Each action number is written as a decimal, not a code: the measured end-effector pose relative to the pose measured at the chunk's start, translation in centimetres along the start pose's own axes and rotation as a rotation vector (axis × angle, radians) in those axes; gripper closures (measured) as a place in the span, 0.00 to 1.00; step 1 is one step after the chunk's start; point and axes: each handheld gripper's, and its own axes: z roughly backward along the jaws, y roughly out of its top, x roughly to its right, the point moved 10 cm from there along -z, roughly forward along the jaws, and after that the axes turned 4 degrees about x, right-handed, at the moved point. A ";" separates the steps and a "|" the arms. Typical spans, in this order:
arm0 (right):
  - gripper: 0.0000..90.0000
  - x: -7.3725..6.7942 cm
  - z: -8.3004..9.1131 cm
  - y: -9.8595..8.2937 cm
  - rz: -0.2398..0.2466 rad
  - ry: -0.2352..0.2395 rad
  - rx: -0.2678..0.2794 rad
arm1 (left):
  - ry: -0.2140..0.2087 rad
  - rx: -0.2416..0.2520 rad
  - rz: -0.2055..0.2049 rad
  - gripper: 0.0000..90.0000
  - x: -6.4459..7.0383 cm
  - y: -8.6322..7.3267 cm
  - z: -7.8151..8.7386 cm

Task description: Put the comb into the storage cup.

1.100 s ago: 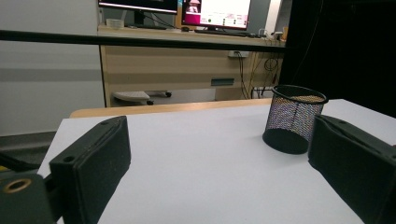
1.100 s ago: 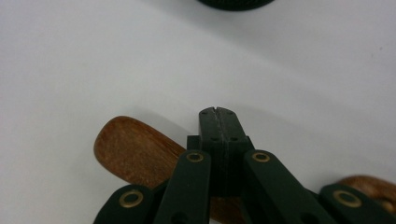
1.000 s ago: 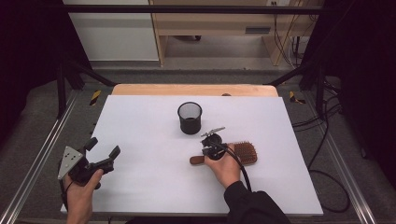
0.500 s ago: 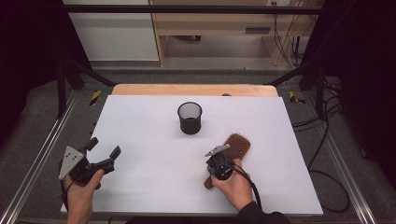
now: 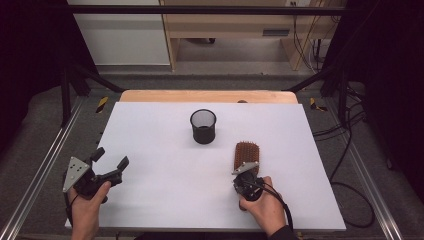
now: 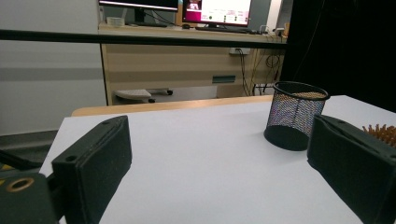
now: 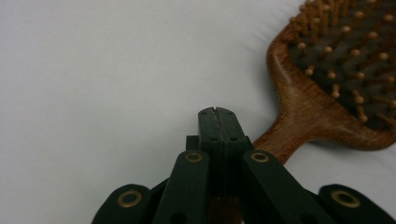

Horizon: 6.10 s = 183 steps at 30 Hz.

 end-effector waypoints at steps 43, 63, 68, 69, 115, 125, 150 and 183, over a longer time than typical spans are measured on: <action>1.00 6.8 2.5 -2.2 0.023 0.001 0.014 | 0.025 -0.003 -0.025 0.08 -0.3 0.0 0.2; 0.54 7.3 5.0 -1.1 0.054 0.092 0.058 | 0.027 -0.008 -0.033 0.07 -0.2 -0.1 0.1; 0.26 8.1 4.4 -1.2 0.029 0.057 0.043 | 0.028 -0.010 -0.036 0.07 -0.2 -0.1 0.1; 0.26 8.1 4.4 -1.2 0.029 0.057 0.043 | 0.027 -0.010 -0.036 0.07 -0.2 -0.1 0.1; 0.34 8.3 1.0 -1.5 0.039 0.121 -0.037 | 0.024 -0.013 -0.042 0.07 -0.1 -0.2 0.1; 0.58 8.5 0.5 -1.4 0.039 0.114 -0.050 | 0.024 -0.013 -0.042 0.07 -0.1 -0.2 0.1; 0.80 7.9 0.4 -1.3 0.071 0.053 -0.211 | 0.021 -0.011 -0.041 0.07 0.0 -0.1 0.1; 0.81 7.5 4.4 2.0 0.018 0.070 0.218 | -0.090 -0.018 -0.061 0.04 5.0 0.8 -1.3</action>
